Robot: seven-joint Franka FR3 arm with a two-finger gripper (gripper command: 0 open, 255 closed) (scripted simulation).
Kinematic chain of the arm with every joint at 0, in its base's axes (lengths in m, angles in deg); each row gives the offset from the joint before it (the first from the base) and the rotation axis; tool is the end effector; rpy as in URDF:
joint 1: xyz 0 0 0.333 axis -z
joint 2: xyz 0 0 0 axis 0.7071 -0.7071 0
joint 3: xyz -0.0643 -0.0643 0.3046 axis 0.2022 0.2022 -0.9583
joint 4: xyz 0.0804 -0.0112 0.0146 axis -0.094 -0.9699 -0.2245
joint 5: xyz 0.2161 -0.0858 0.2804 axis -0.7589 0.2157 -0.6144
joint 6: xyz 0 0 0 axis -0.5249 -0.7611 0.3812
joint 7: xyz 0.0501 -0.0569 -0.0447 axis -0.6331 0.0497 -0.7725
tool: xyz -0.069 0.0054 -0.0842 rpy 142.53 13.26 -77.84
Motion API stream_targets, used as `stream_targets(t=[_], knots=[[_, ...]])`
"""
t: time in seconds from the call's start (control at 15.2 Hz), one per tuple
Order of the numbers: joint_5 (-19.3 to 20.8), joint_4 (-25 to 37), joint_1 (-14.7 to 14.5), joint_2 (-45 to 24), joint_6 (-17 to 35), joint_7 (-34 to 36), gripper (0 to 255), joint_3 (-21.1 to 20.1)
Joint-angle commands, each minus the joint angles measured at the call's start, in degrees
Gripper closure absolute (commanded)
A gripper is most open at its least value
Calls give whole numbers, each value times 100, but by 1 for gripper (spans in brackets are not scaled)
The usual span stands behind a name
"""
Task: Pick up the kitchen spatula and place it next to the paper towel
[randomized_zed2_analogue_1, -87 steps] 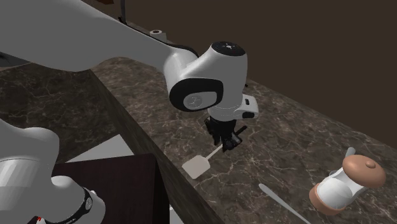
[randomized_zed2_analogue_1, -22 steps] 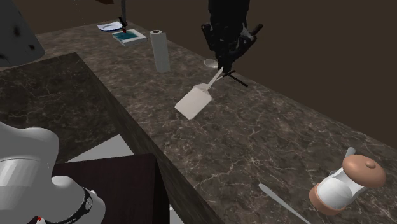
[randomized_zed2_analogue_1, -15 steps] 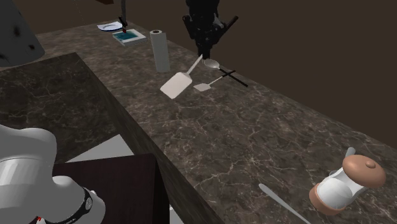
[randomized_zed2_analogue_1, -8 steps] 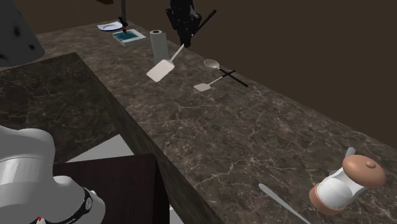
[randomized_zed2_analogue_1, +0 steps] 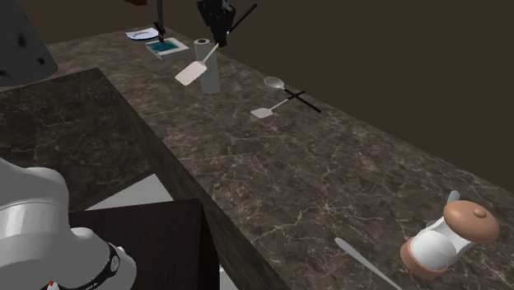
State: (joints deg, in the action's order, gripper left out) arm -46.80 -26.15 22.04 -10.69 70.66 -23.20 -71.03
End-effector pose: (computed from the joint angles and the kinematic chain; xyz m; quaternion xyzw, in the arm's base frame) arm 0.3500 0.3371 0.6856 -0.9567 -0.2892 -0.0316 0.0095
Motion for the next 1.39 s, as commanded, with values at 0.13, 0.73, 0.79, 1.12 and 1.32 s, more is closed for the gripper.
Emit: stream_targets(t=[0.13, 0.73, 0.79, 1.12, 1.32], knots=[[154, 389, -289, -381, -31, 667, 255, -381], [955, 2048, -1268, -1805, -476, 2142, 255, -1102], [915, 1885, -1245, -1742, -367, 2129, 255, -1082], [771, 1159, -1123, -1487, 138, 2078, 255, -1051], [707, 779, -1073, -1371, 417, 2054, 255, -1035]])
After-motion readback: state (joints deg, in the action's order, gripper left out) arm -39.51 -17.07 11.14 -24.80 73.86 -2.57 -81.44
